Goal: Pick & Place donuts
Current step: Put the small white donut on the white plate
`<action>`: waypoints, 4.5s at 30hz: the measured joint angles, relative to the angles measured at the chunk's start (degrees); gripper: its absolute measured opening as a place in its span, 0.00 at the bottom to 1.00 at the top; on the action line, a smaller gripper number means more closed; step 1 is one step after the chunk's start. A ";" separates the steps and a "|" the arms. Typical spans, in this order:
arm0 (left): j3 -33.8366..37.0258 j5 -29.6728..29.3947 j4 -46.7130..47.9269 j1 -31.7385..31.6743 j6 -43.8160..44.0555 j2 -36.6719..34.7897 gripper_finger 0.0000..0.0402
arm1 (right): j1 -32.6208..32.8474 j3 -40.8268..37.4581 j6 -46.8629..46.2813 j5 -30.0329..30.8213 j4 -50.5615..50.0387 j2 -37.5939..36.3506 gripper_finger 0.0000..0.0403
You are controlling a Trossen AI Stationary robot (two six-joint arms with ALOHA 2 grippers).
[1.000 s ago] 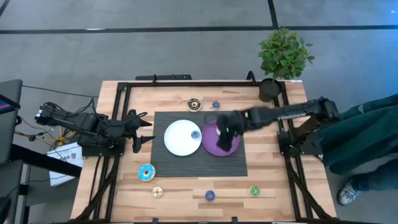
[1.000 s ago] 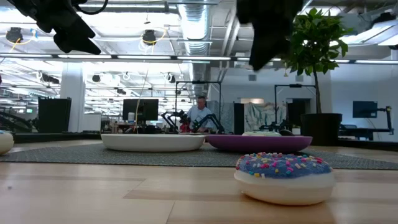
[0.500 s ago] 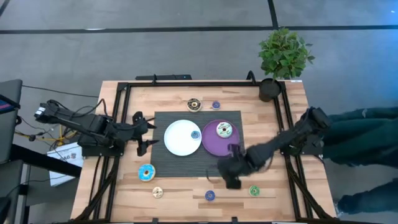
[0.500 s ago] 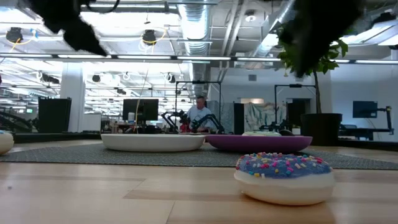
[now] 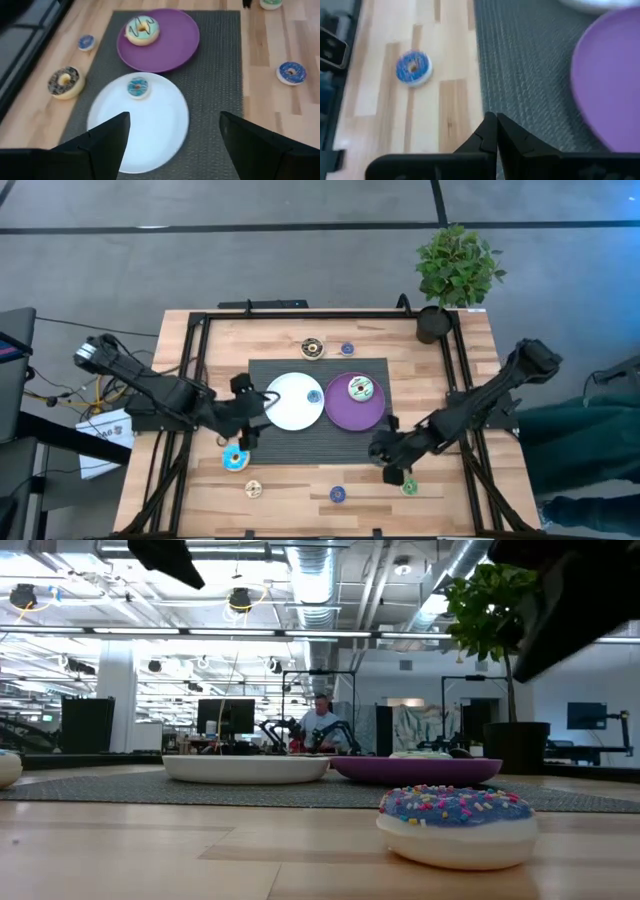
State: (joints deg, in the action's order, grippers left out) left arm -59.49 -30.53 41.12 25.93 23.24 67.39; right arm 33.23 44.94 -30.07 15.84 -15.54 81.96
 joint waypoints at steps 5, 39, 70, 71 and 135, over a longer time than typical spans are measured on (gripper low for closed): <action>-7.51 3.30 7.25 3.88 7.60 8.74 0.75 | -0.37 -5.00 5.56 1.42 -2.70 -8.68 0.00; -13.16 25.36 10.05 19.86 24.64 37.87 0.75 | -3.39 -10.22 13.09 1.17 -4.95 -20.86 0.00; -7.77 23.77 2.61 18.25 22.50 38.12 0.75 | -3.39 -10.20 11.50 1.19 -4.56 -20.86 0.00; -7.76 23.83 2.84 18.25 22.56 38.56 0.75 | -3.39 -10.20 11.50 1.19 -4.56 -20.86 0.00; -26.36 20.69 18.07 -4.86 2.47 41.41 0.56 | -3.39 -10.20 11.59 1.02 -4.58 -20.84 0.00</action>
State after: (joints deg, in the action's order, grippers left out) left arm -85.85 -9.85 59.18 21.06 25.71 108.79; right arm 29.85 34.74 -18.48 16.86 -20.12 61.12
